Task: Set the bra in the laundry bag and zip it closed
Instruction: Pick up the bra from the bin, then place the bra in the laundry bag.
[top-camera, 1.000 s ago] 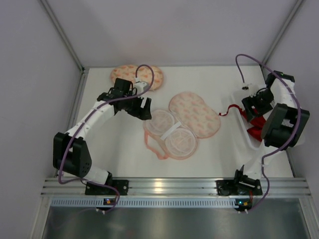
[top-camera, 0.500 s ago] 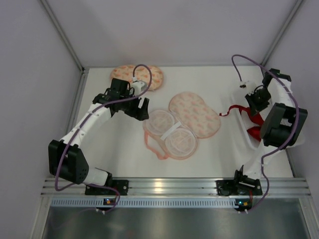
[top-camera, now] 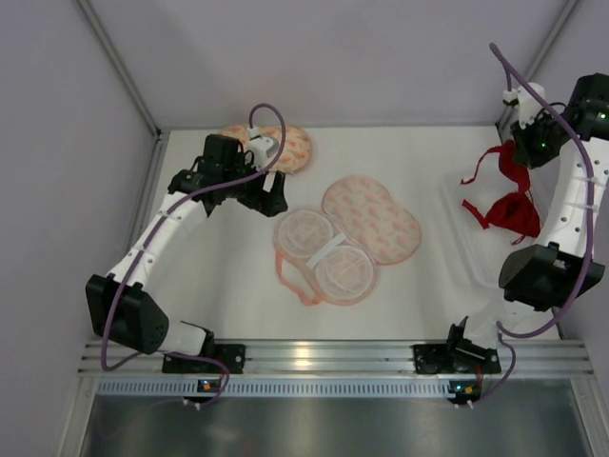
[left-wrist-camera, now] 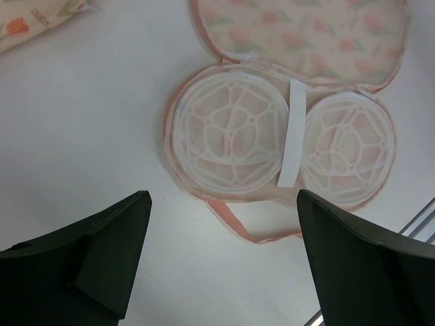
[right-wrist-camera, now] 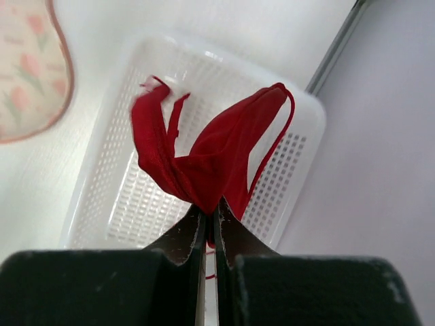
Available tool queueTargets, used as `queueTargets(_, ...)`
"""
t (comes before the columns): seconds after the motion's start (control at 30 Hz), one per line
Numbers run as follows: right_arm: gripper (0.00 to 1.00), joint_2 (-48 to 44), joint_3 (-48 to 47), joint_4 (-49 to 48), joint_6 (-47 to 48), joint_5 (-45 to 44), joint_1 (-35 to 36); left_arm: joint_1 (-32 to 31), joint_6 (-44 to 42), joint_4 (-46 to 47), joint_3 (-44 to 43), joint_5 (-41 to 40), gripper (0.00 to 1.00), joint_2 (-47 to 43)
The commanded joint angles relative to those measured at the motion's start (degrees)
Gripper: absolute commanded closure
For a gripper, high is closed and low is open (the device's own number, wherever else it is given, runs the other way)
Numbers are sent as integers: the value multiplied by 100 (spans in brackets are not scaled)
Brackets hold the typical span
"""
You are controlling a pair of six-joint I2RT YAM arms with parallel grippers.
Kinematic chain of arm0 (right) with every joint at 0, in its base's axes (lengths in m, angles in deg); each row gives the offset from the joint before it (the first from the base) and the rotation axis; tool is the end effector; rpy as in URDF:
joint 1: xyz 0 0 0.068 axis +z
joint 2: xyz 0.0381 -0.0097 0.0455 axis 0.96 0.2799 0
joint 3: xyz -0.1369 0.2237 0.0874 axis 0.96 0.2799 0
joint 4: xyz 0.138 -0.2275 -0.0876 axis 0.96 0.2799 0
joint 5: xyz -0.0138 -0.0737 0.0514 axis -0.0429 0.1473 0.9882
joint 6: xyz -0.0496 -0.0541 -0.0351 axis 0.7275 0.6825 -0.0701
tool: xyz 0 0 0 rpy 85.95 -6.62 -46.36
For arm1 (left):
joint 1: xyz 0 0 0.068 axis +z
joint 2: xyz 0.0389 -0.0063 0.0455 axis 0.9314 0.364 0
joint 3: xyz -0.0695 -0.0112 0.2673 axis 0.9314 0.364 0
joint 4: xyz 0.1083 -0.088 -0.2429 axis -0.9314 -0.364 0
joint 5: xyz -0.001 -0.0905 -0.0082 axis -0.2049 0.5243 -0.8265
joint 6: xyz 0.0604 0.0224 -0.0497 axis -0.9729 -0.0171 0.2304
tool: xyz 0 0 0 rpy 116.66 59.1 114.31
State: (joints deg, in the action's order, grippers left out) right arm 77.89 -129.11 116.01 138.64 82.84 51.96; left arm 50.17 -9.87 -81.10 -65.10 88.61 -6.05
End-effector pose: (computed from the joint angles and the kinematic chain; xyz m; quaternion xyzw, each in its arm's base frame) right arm 0.3434 -0.1113 0.4085 -0.2779 0.9012 -0.0338 0.3310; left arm 0.3194 -0.1355 0.3172 0.2677 0.8659 -0.2218 0.3596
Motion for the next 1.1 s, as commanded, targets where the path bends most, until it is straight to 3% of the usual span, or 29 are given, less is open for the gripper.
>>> queueTargets(0.0,100,-97,-848,710,-204,808,-2,20,-88,212,-401,290,5,-343)
queueTargets(0.2,100,-561,-1333,536,-687,1784,130,11,-158,424,-735,676,5,-413)
queueTargets(0.33,100,-984,-1219,-201,-1381,2643,139,11,-149,661,-876,984,5,-440)
queueTargets(0.47,100,-1450,-771,-1735,-2541,3480,139,11,-88,855,-955,1212,5,-448)
queueTargets(0.63,100,-1925,27,-3610,-4632,4227,314,2,193,1039,-947,1546,5,-457)
queueTargets(0.8,100,-2363,977,-5254,-6328,4080,858,-330,457,1522,-508,1504,5,-650)
queueTargets(1.07,100,-2707,2182,-6301,-6946,3306,1905,-1491,193,1751,-402,318,5,-484)
